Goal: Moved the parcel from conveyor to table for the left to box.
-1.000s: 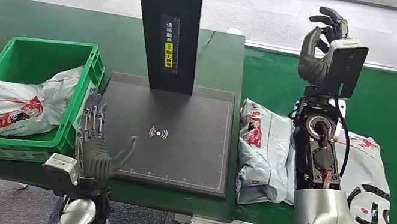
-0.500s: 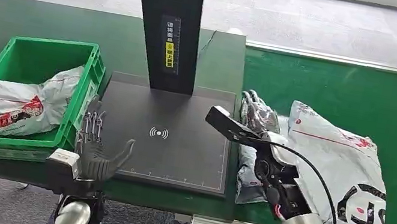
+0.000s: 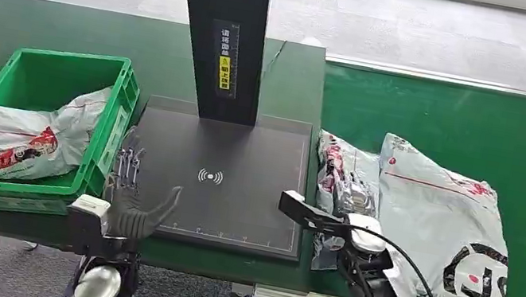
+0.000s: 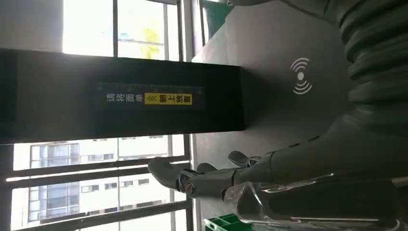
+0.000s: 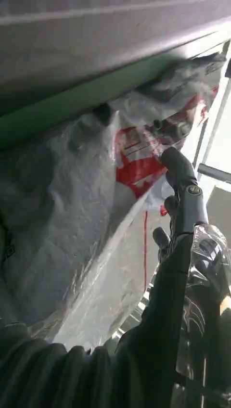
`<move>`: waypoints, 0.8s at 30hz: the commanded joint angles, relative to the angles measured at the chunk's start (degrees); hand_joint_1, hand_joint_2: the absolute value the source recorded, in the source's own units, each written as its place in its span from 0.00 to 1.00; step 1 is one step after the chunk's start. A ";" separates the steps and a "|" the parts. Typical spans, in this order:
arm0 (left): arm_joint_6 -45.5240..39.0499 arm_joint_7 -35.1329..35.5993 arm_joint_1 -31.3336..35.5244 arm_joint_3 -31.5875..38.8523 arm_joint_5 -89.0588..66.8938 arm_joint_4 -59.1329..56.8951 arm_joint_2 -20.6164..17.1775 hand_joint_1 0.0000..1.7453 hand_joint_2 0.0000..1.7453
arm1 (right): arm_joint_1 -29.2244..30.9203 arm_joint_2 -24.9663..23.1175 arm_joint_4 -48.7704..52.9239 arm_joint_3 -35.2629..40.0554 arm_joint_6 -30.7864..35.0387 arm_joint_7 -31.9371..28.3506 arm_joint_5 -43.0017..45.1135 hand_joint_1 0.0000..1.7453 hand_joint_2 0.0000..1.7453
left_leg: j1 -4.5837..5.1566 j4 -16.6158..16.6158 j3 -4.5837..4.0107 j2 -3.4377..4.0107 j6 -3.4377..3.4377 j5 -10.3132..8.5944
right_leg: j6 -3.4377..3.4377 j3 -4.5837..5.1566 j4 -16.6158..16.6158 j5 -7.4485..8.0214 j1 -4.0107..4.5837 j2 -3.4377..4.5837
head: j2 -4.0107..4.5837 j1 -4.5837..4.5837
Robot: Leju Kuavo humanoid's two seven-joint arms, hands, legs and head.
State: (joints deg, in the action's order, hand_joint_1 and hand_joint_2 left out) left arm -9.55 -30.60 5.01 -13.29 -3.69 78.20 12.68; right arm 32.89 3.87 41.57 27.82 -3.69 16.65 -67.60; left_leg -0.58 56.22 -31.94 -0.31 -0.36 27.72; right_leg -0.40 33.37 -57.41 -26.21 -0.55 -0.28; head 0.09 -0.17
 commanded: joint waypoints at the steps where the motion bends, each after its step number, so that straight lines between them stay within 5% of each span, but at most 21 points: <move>1: 0.31 0.49 1.98 -0.47 -0.19 -4.15 -0.47 0.00 1.00 | -0.99 1.01 -1.49 -0.88 -0.75 1.06 -1.61 0.00 1.00 | 0.01 -0.07 0.08 -0.06 0.02 -0.02 | 0.01 -0.13 0.09 0.00 0.00 -0.07 | 0.00 -0.02; 7: 0.49 0.82 2.48 -0.70 -0.20 -4.45 -0.47 0.00 1.00 | -2.03 0.55 -2.28 -3.35 -2.58 -0.29 -2.61 0.00 1.00 | 0.00 -0.07 0.10 -0.06 -0.01 -0.02 | 0.03 -0.13 0.09 0.00 0.00 -0.07 | 0.00 -0.02; 8: 0.49 1.00 2.66 -0.79 -0.19 -4.53 -0.47 0.00 1.00 | -2.28 0.48 -2.70 -3.83 -2.70 -0.75 -2.54 0.18 1.00 | 0.00 -0.06 0.07 -0.08 -0.01 -0.02 | 0.03 -0.11 0.07 0.00 0.00 -0.09 | 0.00 0.00; 9: 0.56 1.07 2.73 -0.92 -0.18 -4.52 -0.48 0.00 1.00 | -2.47 0.16 -3.06 -4.53 -2.79 -1.59 -2.51 1.00 1.00 | 0.00 -0.09 0.12 -0.12 0.00 -0.03 | 0.04 -0.16 0.10 0.00 0.00 -0.12 | 0.00 -0.02; 24: 0.86 1.16 2.34 -1.05 -0.13 -4.88 -0.20 0.00 1.00 | -3.73 -0.21 -2.54 -5.90 -3.94 -3.70 -2.11 1.00 1.00 | 0.00 -0.06 0.09 -0.04 0.00 0.00 | 0.02 -0.12 0.07 -0.01 0.00 -0.06 | 0.00 -0.02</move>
State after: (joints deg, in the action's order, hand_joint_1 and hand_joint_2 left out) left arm -8.96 -29.81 6.01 -13.42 -3.82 76.65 13.16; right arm 29.66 4.17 41.48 23.45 -6.86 13.27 -69.88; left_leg -0.57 56.22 -31.94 -0.31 -0.36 27.72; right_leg -0.41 33.36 -57.40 -26.21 -0.57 -0.30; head 0.09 -0.20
